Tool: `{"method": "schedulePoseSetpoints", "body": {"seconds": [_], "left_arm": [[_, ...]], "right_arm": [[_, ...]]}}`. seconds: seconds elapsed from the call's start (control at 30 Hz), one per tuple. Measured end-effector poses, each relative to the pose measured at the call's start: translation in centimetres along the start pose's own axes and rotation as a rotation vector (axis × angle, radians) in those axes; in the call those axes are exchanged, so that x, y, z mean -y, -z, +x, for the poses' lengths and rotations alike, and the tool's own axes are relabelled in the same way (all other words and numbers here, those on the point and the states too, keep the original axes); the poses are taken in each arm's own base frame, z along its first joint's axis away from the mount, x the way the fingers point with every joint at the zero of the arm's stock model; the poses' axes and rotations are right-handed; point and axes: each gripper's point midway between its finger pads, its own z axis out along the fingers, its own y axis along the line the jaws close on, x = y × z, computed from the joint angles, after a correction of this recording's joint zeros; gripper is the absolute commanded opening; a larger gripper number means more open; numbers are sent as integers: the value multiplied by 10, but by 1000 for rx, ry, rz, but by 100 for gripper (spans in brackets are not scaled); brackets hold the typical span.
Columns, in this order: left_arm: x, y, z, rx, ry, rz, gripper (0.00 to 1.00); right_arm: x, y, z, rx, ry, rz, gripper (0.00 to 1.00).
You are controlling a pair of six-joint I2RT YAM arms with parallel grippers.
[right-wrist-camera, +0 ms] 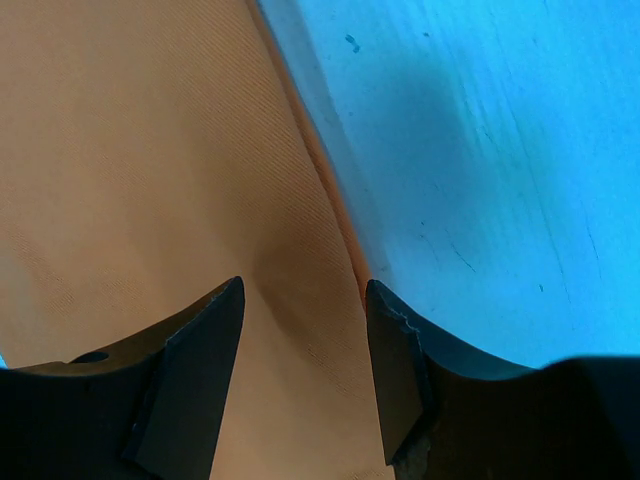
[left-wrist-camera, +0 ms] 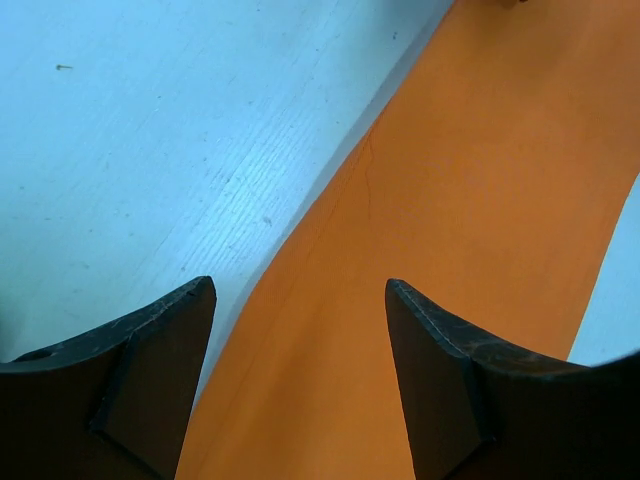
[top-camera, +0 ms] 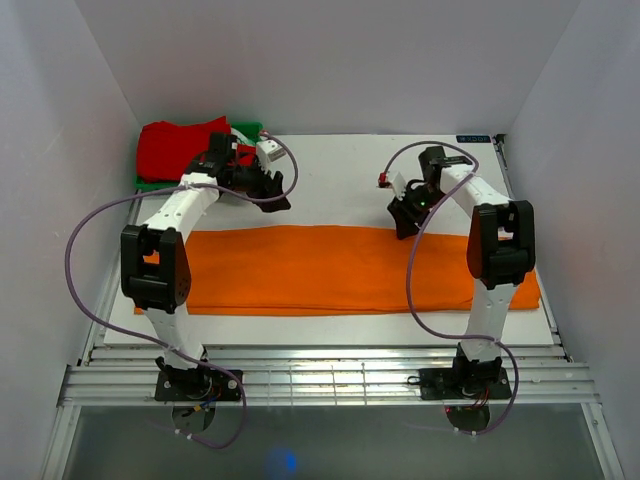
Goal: Fold and stack the trousers
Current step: Fold the trousers
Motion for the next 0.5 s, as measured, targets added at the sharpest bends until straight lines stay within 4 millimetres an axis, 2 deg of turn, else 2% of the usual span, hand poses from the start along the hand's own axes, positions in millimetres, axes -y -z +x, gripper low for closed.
{"method": "schedulePoseSetpoints", "body": {"seconds": [0.1,0.13,0.2,0.3,0.5], "left_arm": [[-2,-21,4,3,97,14,79],[-2,-27,5,4,129,18,78],[-2,-36,7,3,180,23,78],[4,-48,3,8,227,30,77],[35,-84,-14,17,253,101,77]], "right_arm": [[-9,-13,-1,-12,57,-5,32],[-14,-17,4,-24,69,-8,20],[-22,-24,12,-43,89,-9,10],[-34,-25,22,-47,124,15,8],[-56,-2,22,13,259,143,8]]}}
